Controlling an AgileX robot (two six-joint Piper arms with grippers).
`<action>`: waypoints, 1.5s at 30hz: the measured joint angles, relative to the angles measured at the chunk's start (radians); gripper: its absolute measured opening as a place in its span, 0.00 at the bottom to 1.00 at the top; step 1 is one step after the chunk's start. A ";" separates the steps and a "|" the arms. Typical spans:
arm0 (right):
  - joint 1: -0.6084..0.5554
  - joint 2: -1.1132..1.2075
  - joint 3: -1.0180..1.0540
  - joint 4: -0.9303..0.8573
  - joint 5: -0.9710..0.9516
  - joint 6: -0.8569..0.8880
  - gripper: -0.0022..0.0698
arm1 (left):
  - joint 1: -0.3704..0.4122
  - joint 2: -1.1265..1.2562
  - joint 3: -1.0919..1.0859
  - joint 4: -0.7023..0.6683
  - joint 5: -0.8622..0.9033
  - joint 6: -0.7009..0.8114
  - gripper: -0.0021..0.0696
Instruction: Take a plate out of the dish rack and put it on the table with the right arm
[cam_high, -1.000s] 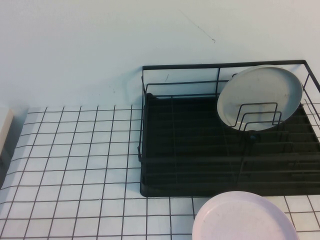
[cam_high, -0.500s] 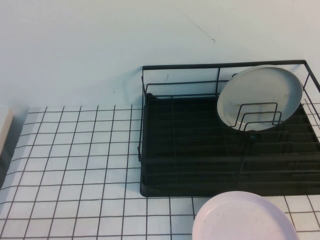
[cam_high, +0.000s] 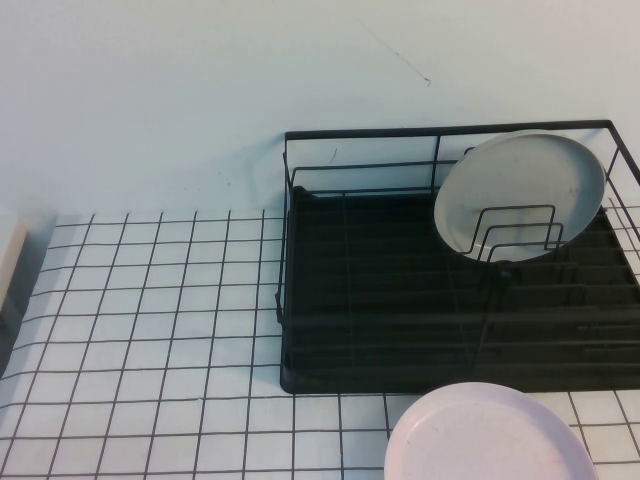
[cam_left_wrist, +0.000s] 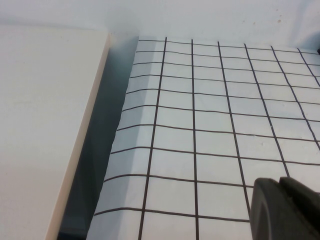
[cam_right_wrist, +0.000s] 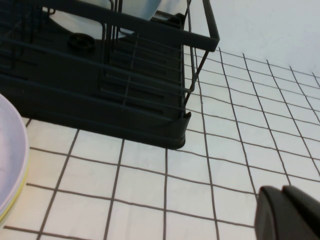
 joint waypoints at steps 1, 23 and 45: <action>0.000 0.000 0.000 0.000 0.000 0.000 0.03 | 0.000 0.000 0.000 0.000 0.000 0.000 0.02; 0.000 0.000 0.008 0.924 -0.035 0.224 0.03 | 0.000 0.000 0.000 0.000 0.000 0.000 0.02; 0.000 0.805 -0.849 0.612 0.324 -0.763 0.60 | 0.000 0.000 0.000 0.000 0.000 0.000 0.02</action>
